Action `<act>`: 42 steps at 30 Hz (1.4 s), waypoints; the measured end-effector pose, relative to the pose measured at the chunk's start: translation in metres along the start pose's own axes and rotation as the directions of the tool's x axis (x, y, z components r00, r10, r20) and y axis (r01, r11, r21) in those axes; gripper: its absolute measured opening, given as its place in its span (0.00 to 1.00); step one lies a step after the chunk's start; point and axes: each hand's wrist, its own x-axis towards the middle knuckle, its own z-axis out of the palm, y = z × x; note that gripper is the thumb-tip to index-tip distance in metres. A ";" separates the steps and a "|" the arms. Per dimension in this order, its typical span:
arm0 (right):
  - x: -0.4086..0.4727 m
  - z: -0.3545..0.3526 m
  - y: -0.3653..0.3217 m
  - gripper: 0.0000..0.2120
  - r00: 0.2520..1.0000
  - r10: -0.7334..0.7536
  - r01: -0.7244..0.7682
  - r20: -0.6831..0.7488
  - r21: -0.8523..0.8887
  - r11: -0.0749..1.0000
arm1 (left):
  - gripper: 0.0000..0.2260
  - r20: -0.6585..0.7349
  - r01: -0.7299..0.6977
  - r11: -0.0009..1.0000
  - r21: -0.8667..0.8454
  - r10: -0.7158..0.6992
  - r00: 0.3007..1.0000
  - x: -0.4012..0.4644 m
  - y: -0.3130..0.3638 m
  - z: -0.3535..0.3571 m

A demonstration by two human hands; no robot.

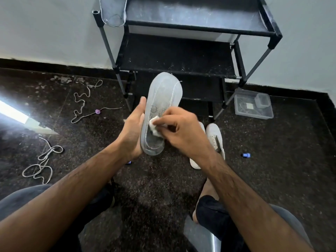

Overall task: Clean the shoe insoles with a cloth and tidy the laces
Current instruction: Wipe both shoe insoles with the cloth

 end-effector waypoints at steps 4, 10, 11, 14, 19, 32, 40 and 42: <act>-0.001 -0.004 0.009 0.09 0.962 0.103 -0.099 -0.251 0.027 0.995 | 0.22 0.082 0.040 0.998 -0.048 -0.036 0.996 -0.002 -0.005 0.006; 0.002 0.000 0.002 0.07 0.997 -0.068 0.064 0.039 0.102 0.993 | 0.26 0.077 0.008 0.990 -0.141 0.003 0.997 0.000 -0.004 0.001; 0.002 -0.001 0.003 0.07 0.997 -0.070 0.066 0.032 0.100 0.993 | 0.27 0.085 0.006 0.991 -0.136 0.006 0.996 0.000 -0.005 0.001; 0.000 -0.004 0.005 0.08 0.984 -0.021 0.024 -0.175 0.015 1.000 | 0.29 0.132 0.012 0.993 -0.114 0.004 0.991 -0.002 -0.011 0.008; -0.001 0.003 -0.006 0.08 0.998 -0.059 0.058 0.004 0.097 0.994 | 0.34 0.096 0.002 0.982 -0.189 0.016 0.995 -0.001 -0.006 0.005; 0.000 0.003 -0.011 0.07 0.980 -0.152 0.135 0.125 0.134 0.982 | 0.28 0.037 0.004 0.973 -0.230 0.004 0.999 0.003 -0.005 -0.003; -0.004 -0.003 -0.004 0.08 0.994 -0.069 0.068 -0.088 -0.009 0.998 | 0.16 -0.023 -0.128 0.957 -0.258 0.127 0.992 0.004 -0.006 0.005; -0.004 0.002 -0.010 0.08 0.990 -0.123 0.119 0.073 0.049 0.992 | 0.17 -0.012 -0.137 0.941 -0.308 0.140 0.990 0.002 -0.005 0.001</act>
